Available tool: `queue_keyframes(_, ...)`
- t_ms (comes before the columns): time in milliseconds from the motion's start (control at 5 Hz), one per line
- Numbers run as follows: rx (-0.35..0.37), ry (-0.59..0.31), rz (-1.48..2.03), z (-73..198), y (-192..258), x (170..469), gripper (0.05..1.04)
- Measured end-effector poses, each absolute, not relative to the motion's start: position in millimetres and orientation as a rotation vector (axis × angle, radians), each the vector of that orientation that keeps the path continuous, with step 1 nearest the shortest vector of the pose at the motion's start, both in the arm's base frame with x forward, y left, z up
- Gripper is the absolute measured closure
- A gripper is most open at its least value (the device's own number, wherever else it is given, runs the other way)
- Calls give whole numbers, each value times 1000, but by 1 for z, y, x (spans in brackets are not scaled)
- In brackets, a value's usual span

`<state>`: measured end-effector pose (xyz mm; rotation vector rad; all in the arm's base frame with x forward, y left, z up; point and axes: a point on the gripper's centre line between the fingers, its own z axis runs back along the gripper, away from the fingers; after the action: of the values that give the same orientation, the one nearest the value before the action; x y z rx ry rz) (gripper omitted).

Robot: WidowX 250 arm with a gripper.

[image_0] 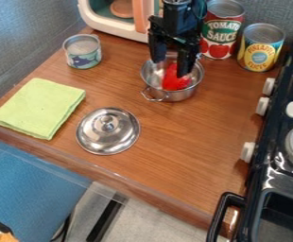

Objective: Took the strawberry out of the pot and put it in front of the microwave oven

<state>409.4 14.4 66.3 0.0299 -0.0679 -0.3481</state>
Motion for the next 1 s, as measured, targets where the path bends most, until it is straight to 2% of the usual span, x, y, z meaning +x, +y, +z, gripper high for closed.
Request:
queue_keyframes(200,50,-65,-349,61,11,411,83)
queue_keyframes(400,63,-16,-346,40,11,410,83)
queue_keyframes(600,78,-23,-346,40,13,412,83)
queue_keyframes(800,78,-16,-346,35,12,412,130)
queue_keyframes(1000,63,-29,-351,35,10,413,266)
